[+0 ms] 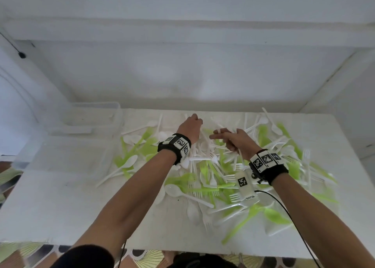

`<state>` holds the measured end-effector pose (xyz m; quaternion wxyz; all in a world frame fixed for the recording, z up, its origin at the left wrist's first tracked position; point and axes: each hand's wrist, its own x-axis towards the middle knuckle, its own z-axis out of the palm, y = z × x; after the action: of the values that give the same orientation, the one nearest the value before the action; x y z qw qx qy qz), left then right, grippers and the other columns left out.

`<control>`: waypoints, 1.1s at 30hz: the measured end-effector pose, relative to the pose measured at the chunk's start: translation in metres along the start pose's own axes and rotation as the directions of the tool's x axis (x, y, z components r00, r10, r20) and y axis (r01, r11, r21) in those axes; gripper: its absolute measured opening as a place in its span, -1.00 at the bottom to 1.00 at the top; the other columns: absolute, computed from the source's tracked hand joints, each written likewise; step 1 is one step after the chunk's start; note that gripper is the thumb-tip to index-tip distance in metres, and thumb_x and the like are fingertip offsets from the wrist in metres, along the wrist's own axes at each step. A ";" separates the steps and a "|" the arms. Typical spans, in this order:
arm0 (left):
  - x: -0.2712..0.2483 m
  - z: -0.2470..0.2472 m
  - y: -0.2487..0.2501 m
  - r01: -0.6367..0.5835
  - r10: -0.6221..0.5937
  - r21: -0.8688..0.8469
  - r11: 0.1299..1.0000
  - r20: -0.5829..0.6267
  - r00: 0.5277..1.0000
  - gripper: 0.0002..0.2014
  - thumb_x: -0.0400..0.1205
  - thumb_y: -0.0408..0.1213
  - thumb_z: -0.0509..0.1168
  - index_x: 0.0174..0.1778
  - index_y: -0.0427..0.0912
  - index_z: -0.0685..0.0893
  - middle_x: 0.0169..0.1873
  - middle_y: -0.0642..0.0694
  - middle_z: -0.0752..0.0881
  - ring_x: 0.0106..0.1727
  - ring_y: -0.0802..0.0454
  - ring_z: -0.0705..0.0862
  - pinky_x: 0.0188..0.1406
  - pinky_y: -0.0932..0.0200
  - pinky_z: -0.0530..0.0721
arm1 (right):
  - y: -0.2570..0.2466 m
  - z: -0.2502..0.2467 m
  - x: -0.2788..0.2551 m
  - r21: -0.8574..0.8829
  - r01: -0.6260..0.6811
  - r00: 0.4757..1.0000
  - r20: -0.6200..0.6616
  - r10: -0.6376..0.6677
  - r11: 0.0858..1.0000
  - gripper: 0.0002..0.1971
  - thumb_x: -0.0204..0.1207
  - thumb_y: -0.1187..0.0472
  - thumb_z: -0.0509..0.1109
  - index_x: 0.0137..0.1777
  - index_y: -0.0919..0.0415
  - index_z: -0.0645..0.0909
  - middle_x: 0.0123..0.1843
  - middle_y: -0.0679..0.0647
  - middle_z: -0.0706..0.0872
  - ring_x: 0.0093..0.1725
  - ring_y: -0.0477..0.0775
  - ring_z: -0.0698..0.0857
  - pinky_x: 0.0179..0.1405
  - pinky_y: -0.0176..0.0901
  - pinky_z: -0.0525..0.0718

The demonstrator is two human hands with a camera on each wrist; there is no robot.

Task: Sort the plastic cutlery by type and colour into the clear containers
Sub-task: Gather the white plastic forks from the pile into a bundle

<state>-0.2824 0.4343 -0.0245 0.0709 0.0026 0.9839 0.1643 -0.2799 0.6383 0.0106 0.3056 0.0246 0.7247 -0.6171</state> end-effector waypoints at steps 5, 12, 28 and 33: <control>0.017 0.000 0.015 0.381 -0.382 -0.011 0.924 -0.035 0.924 -0.48 0.79 0.01 0.13 0.48 -0.35 0.49 0.42 -0.30 0.56 0.37 -0.25 0.62 0.22 -0.06 0.61 | 0.000 -0.011 -0.011 -0.221 0.103 0.991 -0.065 -0.120 0.970 -0.50 0.56 -0.27 0.44 -0.07 0.23 0.82 -0.34 0.01 0.75 -0.54 -0.09 0.40 -0.44 -0.27 0.39; 0.028 -0.002 0.023 0.407 -0.409 0.055 0.912 0.032 0.912 -0.71 0.67 -0.14 0.33 0.18 -0.27 0.68 0.22 -0.22 0.70 0.23 -0.22 0.70 -0.08 0.06 0.54 | 0.015 -0.023 -0.016 -0.477 0.122 0.987 -0.034 -0.157 0.870 -0.58 0.50 -0.26 0.47 -0.22 0.11 0.86 -0.26 0.00 0.85 -0.34 -0.10 0.67 -0.21 -0.19 0.58; 0.015 0.002 0.035 0.349 -0.351 0.092 0.932 -0.004 0.937 -0.69 0.66 -0.42 0.36 0.33 -0.35 0.59 0.28 -0.25 0.65 0.32 -0.22 0.67 0.20 -0.01 0.69 | 0.033 0.005 -0.031 -0.235 0.215 0.970 -0.059 -0.235 0.948 -0.83 0.72 -0.04 0.34 -0.02 0.01 0.51 -0.40 -0.09 0.51 -0.41 -0.01 0.53 -0.57 -0.23 0.48; 0.012 -0.007 0.035 0.362 -0.362 0.042 0.931 -0.014 0.932 -0.74 0.69 -0.31 0.32 0.26 -0.34 0.61 0.25 -0.24 0.65 0.30 -0.23 0.65 -0.01 0.05 0.57 | 0.024 0.000 -0.034 -0.260 0.283 0.946 -0.081 -0.313 0.923 -0.74 0.80 0.14 0.23 -0.15 0.15 0.40 -0.39 0.17 0.52 -0.49 0.09 0.45 -0.56 -0.11 0.43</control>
<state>-0.2961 0.4659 -0.0084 0.0970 -0.1777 0.9710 0.1270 -0.2424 0.6561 0.0055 0.1640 -0.0866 0.8077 -0.5597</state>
